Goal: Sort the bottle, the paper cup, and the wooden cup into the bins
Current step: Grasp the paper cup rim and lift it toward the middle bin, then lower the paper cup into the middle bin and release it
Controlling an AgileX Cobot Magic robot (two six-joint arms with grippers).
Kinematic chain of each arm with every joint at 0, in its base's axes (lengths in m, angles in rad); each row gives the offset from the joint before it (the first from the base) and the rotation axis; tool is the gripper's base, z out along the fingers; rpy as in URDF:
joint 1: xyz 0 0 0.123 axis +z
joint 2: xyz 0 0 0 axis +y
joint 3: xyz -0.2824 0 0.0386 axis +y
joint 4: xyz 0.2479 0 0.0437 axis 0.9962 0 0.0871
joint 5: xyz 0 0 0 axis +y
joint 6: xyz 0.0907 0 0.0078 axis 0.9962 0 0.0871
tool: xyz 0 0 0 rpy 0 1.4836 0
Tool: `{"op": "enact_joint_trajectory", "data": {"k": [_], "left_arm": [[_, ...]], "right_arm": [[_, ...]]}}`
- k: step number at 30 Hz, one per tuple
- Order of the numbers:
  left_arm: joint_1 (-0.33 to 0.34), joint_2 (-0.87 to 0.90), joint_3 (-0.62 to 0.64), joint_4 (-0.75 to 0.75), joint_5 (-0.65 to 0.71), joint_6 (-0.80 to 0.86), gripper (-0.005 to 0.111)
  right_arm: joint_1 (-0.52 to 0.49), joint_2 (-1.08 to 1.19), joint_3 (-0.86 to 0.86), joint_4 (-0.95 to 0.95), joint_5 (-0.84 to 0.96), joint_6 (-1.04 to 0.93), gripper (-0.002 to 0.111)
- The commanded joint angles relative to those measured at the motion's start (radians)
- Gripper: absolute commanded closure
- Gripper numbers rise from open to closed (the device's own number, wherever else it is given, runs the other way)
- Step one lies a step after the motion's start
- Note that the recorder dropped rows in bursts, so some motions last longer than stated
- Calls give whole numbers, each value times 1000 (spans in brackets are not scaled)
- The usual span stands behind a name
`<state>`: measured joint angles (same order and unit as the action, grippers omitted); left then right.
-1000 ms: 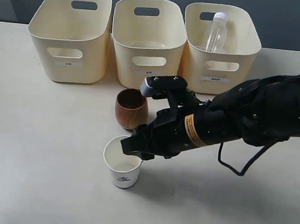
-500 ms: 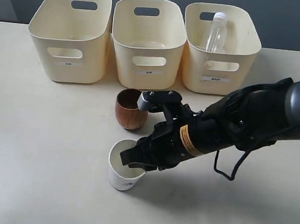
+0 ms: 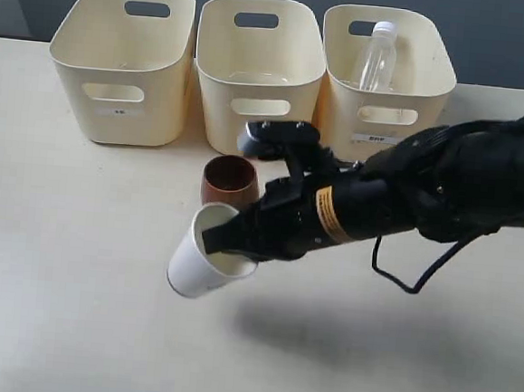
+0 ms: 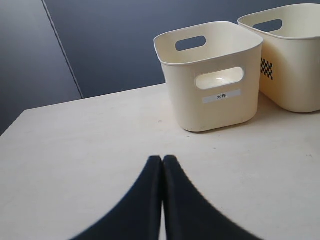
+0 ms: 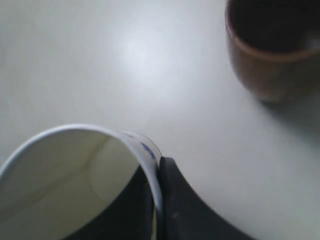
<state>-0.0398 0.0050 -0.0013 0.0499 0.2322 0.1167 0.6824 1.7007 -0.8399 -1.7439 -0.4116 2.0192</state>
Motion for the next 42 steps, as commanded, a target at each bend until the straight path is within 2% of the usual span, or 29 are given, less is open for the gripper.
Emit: {"op": "enact_joint_trajectory", "data": {"k": [1,18,32,42], "left_arm": [[-3,-5,1,-3,-1,-2,107],[-3,-5,1,-3,-1,-2,107],[-3,-5,1,-3,-1,-2,107],[-3,-5,1,-3,-1,-2,107]], "right_arm": [[0,-92,-65,-1,83,-10,108],[-2,-111,-280,-1,631,-4,108],[-18,97,-474,-1,757,-13,108],[-129,200,-543,-1,619,-3,108]]}}
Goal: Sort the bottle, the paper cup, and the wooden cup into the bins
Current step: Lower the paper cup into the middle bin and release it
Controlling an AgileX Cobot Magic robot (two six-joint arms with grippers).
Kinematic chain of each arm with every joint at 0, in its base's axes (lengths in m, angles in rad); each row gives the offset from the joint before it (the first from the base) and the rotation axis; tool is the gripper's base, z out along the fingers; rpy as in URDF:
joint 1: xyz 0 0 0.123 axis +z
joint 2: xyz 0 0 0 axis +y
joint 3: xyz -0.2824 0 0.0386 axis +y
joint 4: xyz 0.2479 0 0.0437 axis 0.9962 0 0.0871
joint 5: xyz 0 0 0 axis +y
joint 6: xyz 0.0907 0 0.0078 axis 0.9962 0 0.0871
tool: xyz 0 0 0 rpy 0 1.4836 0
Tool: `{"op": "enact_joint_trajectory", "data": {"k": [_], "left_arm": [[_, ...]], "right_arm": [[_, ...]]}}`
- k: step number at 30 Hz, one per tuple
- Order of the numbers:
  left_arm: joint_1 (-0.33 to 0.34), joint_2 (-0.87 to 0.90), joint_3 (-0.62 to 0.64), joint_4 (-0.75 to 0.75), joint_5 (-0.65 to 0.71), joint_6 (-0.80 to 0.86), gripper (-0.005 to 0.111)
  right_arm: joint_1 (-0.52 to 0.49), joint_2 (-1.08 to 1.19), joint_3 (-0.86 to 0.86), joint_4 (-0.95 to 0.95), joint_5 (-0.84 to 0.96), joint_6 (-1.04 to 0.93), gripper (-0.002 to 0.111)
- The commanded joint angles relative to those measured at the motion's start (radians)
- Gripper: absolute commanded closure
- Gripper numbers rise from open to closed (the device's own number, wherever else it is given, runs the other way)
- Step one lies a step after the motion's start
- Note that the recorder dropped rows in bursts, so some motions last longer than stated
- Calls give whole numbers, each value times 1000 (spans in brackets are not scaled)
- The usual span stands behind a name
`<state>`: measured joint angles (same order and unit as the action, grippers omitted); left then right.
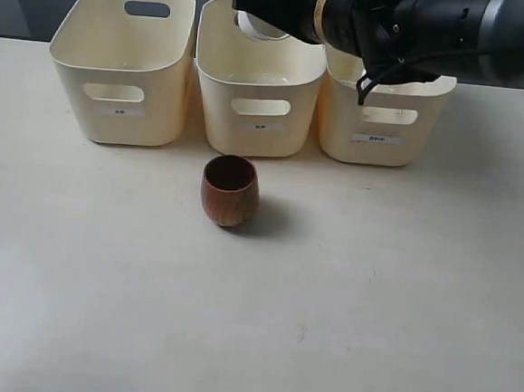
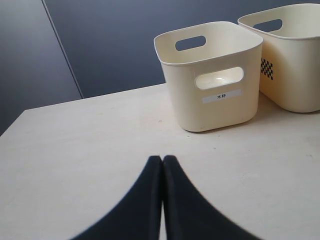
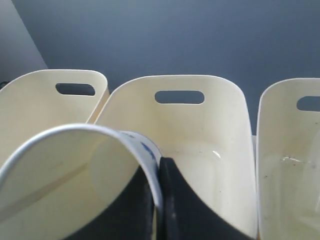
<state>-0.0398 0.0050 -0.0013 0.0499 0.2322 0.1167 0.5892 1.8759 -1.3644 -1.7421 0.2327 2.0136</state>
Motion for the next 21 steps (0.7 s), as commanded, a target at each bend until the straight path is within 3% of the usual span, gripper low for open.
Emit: {"op": "enact_joint_trajectory", "data": {"k": [1,4,7,14,21], "left_arm": [[-3,-5,1,-3,-1,-2,107],[-3,-5,1,-3,-1,-2,107],[-3,-5,1,-3,-1,-2,107],[-3,-5,1,-3,-1,-2,107],[-3,-5,1,-3,-1,-2,107]], "right_arm": [[-41,27,-18,-2,-25,2,108],[-43,41,-18,-2,-18,2,108],[-43,48,-20,-2,-18,1,99],[-43,71,-39,-2,-44,4,49],[-43,71,-39,-2,-48,4,46]]}}
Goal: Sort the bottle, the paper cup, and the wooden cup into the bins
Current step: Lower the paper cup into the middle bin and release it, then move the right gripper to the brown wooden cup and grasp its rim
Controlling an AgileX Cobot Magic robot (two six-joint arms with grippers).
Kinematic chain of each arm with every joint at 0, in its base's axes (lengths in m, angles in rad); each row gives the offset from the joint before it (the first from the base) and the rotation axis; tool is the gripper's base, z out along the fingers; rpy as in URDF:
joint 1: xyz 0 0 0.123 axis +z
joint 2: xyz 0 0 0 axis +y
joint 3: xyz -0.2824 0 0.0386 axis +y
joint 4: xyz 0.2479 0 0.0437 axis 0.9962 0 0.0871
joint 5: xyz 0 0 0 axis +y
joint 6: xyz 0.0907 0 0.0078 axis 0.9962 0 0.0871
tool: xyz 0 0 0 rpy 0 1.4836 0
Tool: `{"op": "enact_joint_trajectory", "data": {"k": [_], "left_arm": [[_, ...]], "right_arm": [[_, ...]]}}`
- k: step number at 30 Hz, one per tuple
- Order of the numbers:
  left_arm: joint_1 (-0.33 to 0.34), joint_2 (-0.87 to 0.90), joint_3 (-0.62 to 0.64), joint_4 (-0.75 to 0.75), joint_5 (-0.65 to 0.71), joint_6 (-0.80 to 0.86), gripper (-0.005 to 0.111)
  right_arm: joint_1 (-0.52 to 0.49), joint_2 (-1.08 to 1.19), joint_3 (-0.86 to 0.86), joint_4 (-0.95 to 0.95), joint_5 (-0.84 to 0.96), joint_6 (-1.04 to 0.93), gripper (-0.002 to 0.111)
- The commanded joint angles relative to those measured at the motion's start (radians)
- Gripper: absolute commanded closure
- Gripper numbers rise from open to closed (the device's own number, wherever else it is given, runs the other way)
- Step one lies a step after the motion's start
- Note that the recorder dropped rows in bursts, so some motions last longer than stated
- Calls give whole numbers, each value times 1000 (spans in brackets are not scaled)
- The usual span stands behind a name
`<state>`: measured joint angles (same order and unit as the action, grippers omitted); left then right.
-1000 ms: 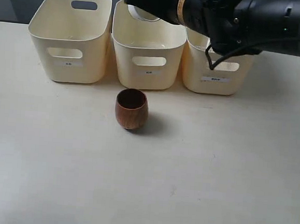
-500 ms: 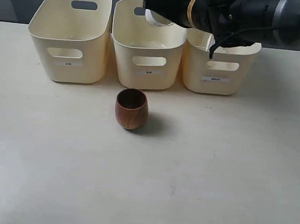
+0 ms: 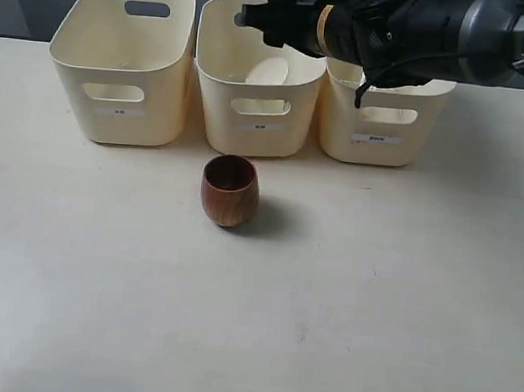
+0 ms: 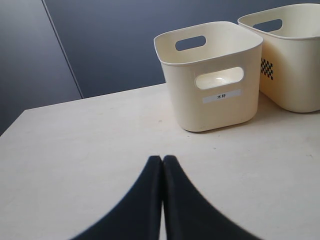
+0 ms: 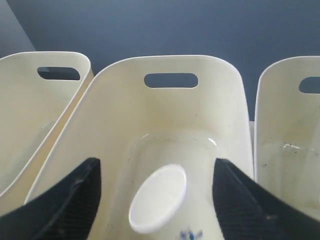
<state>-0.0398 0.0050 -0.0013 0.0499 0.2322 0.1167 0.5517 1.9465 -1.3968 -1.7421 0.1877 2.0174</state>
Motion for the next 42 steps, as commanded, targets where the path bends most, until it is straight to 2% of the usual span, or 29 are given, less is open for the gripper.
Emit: {"op": "enact_joint_trajectory", "data": {"k": [1,4,11,15,17,20,42], "left_arm": [[-3,-5,1,-3,-1,-2,107],[-3,-5,1,-3,-1,-2,107],[-3,-5,1,-3,-1,-2,107],[-3,-5,1,-3,-1,-2,107],[-3,-5,1,-3,-1,-2,107],[-3,-5,1,-3,-1,-2,107],[-3,-5,1,-3,-1,-2,107]], "right_arm": [[-5,0,-7,-2,-11,0,46],[-5,0,-7,-2,-63,-2,46],[-5,-67,-5,-2,-500,-2,46],[-5,-76,-3,-2,-697,28,46],[-5,-74,14,-2,-741,51,46],[-5,-71,82,-2,-664,49,52],[-5,-70,261,-2,-533,49,52]]}}
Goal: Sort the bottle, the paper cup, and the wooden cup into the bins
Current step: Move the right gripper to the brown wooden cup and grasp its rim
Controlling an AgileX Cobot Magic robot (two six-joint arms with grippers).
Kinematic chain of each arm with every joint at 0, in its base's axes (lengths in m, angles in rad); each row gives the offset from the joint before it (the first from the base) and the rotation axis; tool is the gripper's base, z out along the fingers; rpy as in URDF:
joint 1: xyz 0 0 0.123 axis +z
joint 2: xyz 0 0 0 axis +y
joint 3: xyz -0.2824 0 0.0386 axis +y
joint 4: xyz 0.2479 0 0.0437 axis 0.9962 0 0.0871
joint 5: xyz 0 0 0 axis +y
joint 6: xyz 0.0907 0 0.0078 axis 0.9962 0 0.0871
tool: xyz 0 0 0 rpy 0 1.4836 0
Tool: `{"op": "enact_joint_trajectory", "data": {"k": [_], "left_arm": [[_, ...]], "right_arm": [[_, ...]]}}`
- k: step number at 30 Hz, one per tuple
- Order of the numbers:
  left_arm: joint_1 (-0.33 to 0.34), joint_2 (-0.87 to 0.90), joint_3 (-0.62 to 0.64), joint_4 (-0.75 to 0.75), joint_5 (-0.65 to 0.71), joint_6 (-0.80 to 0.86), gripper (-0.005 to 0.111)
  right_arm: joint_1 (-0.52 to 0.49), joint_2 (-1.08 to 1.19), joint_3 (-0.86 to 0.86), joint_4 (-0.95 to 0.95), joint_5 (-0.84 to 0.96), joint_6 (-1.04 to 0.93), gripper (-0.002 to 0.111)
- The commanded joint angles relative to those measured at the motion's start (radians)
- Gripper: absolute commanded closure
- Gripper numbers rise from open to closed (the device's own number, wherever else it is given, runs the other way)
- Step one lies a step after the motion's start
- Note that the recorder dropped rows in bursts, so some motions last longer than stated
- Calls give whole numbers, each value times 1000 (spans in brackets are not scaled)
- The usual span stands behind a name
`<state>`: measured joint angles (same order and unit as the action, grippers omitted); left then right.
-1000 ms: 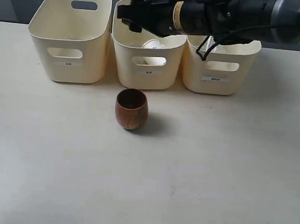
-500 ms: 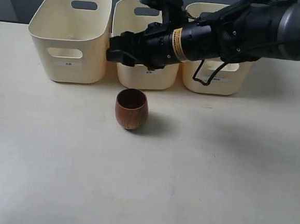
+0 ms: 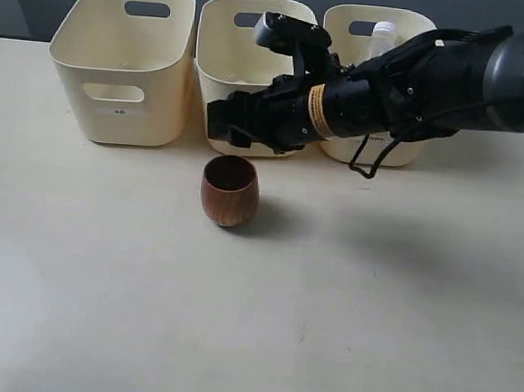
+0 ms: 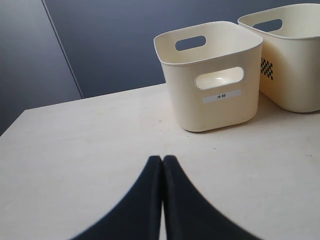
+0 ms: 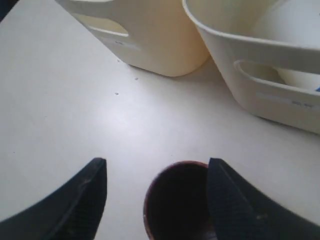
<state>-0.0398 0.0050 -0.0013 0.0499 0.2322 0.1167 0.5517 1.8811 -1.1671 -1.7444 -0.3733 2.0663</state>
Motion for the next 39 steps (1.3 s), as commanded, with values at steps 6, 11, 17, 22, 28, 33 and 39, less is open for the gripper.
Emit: {"op": "enact_joint_trajectory", "data": {"k": [6,11,17,22,28,33,39], "left_arm": [[-3,-5,1,-3,-1,-2,107],[-3,-5,1,-3,-1,-2,107],[-3,-5,1,-3,-1,-2,107],[-3,-5,1,-3,-1,-2,107],[-3,-5,1,-3,-1,-2,107],[-3,-5,1,-3,-1,-2,107],[-3,-5,1,-3,-1,-2,107]], "right_arm": [[-5,-4,44,0,31,0,52],[-5,-4,55,0,35,0,53],[-5,-4,104,0,109,0,53],[-5,-4,115,0,107,6,53],[-3,-4,115,0,105,11,53],[-3,-2,115,0,105,13,53],[-3,34,115,0,102,31,53]]}}
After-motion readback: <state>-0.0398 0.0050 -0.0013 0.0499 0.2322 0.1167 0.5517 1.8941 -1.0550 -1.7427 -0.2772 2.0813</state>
